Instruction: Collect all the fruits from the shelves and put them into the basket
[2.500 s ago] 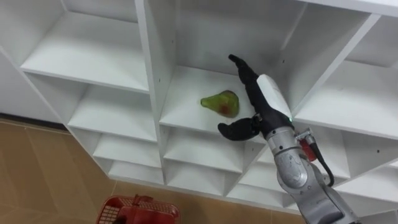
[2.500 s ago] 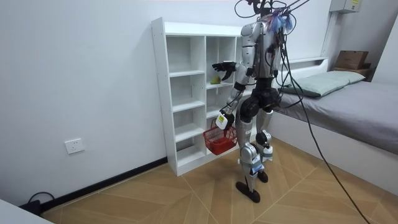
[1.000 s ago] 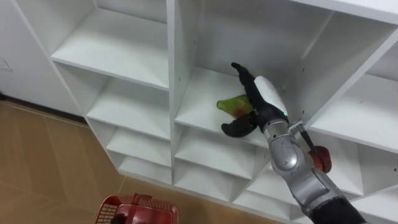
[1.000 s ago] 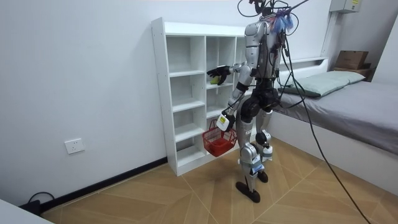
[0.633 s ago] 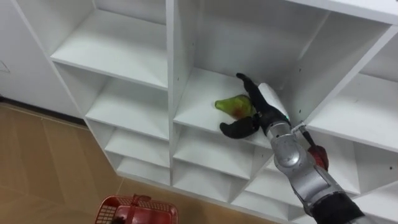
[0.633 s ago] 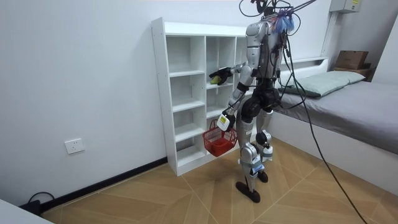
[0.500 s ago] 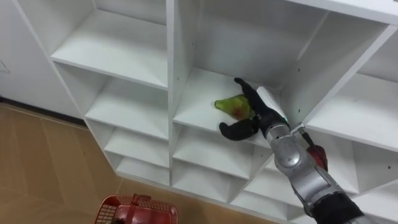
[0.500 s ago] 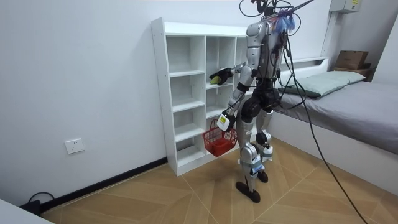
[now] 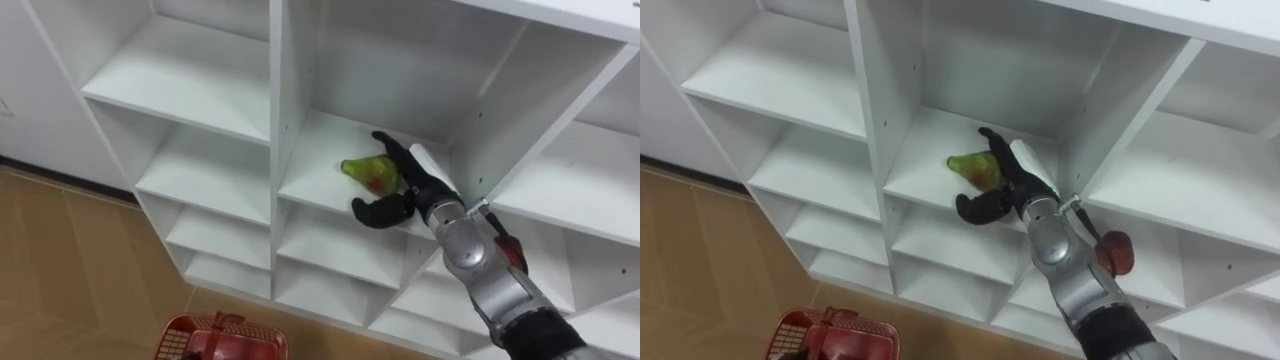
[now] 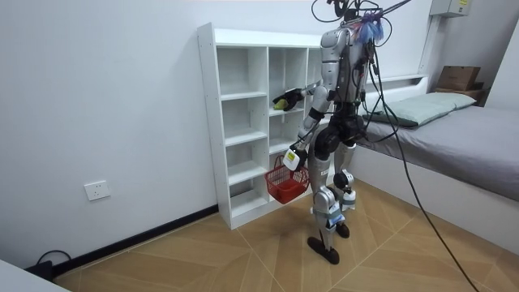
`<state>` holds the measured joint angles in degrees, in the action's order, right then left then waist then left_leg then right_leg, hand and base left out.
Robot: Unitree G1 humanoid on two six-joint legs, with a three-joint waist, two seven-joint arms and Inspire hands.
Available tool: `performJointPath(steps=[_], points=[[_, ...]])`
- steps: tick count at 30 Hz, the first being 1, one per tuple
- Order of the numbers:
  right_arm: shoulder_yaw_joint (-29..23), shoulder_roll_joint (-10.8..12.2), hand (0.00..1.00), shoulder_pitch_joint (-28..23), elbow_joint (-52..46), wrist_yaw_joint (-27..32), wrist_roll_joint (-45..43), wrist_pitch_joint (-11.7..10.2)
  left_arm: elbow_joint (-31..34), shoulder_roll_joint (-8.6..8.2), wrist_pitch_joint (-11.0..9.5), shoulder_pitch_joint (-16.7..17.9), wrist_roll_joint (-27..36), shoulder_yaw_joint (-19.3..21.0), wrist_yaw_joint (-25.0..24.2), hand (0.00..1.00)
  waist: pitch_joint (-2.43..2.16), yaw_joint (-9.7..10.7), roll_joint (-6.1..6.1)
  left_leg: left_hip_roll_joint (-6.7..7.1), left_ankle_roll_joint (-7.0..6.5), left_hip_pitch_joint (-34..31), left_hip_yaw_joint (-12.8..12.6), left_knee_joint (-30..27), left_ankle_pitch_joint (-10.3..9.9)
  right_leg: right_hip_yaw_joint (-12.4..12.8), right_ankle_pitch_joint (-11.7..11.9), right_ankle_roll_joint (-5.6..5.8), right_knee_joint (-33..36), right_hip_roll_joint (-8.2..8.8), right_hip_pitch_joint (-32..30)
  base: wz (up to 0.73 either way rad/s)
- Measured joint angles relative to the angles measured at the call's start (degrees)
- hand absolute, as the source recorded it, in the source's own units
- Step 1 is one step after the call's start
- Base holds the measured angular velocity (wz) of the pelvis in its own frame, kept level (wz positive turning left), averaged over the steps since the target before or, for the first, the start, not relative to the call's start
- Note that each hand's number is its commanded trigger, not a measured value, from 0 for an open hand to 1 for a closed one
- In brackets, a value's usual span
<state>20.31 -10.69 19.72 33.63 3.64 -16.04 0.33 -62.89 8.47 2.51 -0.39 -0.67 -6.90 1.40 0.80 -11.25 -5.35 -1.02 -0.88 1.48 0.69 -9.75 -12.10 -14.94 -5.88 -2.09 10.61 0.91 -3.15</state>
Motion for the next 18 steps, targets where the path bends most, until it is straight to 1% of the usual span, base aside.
performJointPath(steps=[1, 3, 4, 5, 6, 8, 14, 18], points=[[-0.1, 0.01, 0.42, 0.0, 0.19, -0.08, 0.0, -0.21, -0.01, 0.0, 0.0, 0.0, 0.01, -0.01, -0.16, 1.0, 0.0, 0.0, 0.01, 0.0, 0.0, 0.01, 0.0, 0.0, 0.0, -0.01, 0.0, 0.0, 0.0, -0.01, 0.0, 0.0], [-0.21, 0.02, 0.76, 0.0, 0.49, -0.09, 0.0, -0.41, -0.04, 0.01, 0.0, 0.0, 0.01, -0.01, -0.45, 1.0, 0.01, 0.0, 0.02, 0.0, 0.0, 0.02, 0.0, -0.01, 0.0, -0.02, 0.0, 0.0, 0.0, -0.02, 0.01, 0.0], [-0.27, 0.02, 0.88, 0.0, 0.68, 0.0, -0.07, -0.54, -0.06, 0.01, -0.01, 0.01, 0.01, -0.01, -0.49, 1.0, 0.01, 0.0, 0.0, 0.0, 0.0, 0.03, 0.0, -0.01, 0.0, -0.02, 0.0, 0.0, 0.01, -0.01, 0.01, 0.0], [-0.59, 0.01, 0.91, 0.03, 0.69, 0.31, -0.15, -0.64, -0.08, -0.01, -0.01, 0.01, 0.01, -0.01, -0.51, 1.0, 0.01, -0.01, 0.01, 0.0, 0.0, 0.03, 0.0, 0.02, 0.0, -0.03, 0.0, 0.0, 0.02, -0.02, 0.01, 0.0], [-0.93, 0.03, 1.0, 0.06, 0.7, 0.61, -0.25, -0.68, -0.08, -0.01, -0.01, 0.01, 0.01, -0.01, -0.52, 1.0, 0.02, -0.05, 0.02, 0.0, 0.0, 0.03, 0.0, 0.03, 0.0, -0.04, 0.0, 0.0, 0.02, -0.02, 0.01, 0.0], [-1.97, -0.04, 1.0, 0.83, 0.9, 1.45, -0.59, -0.59, -0.07, -0.01, -0.01, 0.01, -0.01, 0.02, -0.52, 1.0, 0.02, -0.09, 0.02, 0.0, 0.0, 0.03, 0.0, 0.08, 0.0, -0.08, 0.0, 0.0, 0.01, -0.04, 0.01, 0.0], [-2.47, -0.03, 1.0, 1.95, 1.46, 2.81, -2.56, -0.24, -0.07, 0.0, -0.01, 0.01, 0.01, -0.01, -0.36, 1.0, -0.06, -0.08, -0.09, -0.05, 0.0, 0.18, 0.01, 0.03, 0.0, -0.15, 0.0, 0.0, -0.05, -0.04, 0.01, 0.0], [-2.43, 0.02, 1.0, 1.94, 1.51, 3.13, -2.5, -0.25, -0.29, 0.0, -0.04, -0.1, 0.03, -0.01, -0.27, 1.0, 0.04, -0.1, 0.05, -0.08, -0.01, 0.2, 0.01, 0.11, 0.0, -0.29, 0.0, 0.01, -0.04, -0.04, 0.0, 0.0]])
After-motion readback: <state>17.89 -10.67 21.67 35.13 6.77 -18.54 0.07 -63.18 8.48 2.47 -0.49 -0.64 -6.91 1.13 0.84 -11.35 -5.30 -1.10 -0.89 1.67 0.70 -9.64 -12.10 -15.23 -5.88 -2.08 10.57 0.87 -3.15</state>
